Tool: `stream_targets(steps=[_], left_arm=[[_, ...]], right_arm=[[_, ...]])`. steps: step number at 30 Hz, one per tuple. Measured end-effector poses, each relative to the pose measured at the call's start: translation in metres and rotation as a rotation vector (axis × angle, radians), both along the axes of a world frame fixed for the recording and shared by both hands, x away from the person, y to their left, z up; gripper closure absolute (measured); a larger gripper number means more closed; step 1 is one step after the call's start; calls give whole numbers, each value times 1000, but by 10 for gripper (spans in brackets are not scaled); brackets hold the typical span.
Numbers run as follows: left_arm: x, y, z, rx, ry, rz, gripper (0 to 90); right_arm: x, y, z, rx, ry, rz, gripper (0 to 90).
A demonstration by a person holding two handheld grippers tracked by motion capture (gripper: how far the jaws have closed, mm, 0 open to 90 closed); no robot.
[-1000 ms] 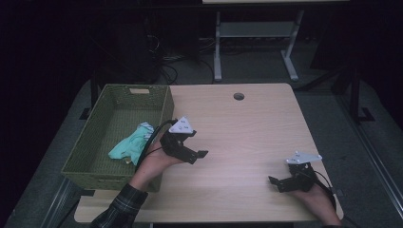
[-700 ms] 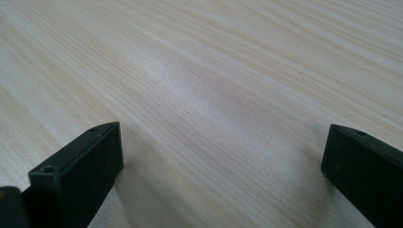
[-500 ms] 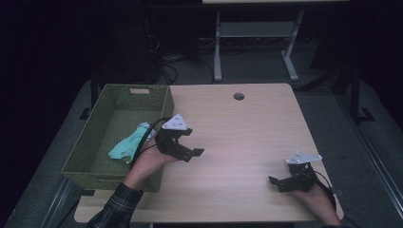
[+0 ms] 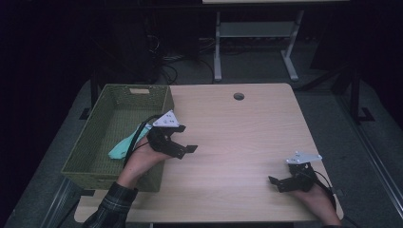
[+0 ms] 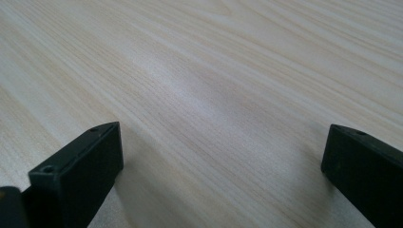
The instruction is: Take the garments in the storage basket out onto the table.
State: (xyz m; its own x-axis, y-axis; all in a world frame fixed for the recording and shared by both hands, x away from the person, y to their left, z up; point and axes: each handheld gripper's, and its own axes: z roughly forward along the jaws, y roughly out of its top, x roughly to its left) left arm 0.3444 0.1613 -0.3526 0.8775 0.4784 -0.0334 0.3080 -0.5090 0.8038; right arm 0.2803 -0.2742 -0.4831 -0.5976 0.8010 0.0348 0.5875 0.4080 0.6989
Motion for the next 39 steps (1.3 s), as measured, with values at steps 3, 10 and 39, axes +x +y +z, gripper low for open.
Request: stream_targets(steps=[3, 10, 39], left_arm=[[1, 5, 1, -5, -1, 11, 136], [2, 18, 4, -15, -6, 35, 135], [1, 57, 12, -13, -22, 93, 137]], right_arm=[[0, 0, 0, 0, 0, 0, 0], [0, 0, 0, 0, 1, 0, 0], [0, 0, 0, 0, 1, 0, 0]])
